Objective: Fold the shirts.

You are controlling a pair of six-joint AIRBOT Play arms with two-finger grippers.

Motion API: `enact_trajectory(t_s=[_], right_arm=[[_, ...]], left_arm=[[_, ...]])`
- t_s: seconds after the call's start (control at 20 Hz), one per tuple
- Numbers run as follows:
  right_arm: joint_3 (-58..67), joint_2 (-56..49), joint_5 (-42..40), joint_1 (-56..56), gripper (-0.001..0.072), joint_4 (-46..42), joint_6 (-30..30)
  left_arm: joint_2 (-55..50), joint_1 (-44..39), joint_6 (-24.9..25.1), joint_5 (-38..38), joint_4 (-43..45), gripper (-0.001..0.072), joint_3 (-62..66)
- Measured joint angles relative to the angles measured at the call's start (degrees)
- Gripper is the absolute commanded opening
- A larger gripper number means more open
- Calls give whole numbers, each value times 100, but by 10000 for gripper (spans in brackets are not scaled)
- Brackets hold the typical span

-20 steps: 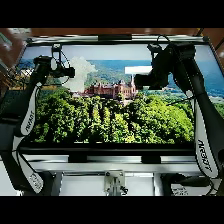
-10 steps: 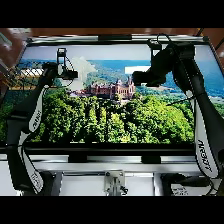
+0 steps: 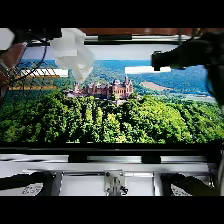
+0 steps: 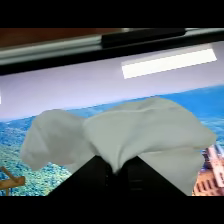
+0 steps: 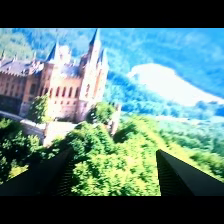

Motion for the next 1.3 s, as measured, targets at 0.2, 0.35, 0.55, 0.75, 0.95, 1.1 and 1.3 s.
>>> enact_trajectory(t_s=[0.2,0.35,0.55,0.75,0.95,1.1,1.3], right_arm=[[2,1204,-448,0,626,-382,-13],[2,1707,-997,0,626,-374,-13],[-111,1950,-1615,0,627,-319,-55],[-866,2013,-1727,-133,627,-424,-247],[-2481,2028,-1567,-1132,627,442,-643],[-3609,2035,-1427,-2142,627,1967,-1054],[-4450,2037,-1303,-2837,627,3023,-1342]], left_arm=[[957,-1152,-605,-404,-304,39,-1235],[992,-2186,-1104,170,-529,309,-2441],[660,-2920,-2037,769,-664,720,-3158],[800,-2269,-2192,-310,-474,717,-2999],[1172,-658,-1554,-1397,-627,720,-3259],[1235,514,-1060,-1572,-1532,720,-3991],[1119,1613,-787,-911,-2500,719,-5149]])
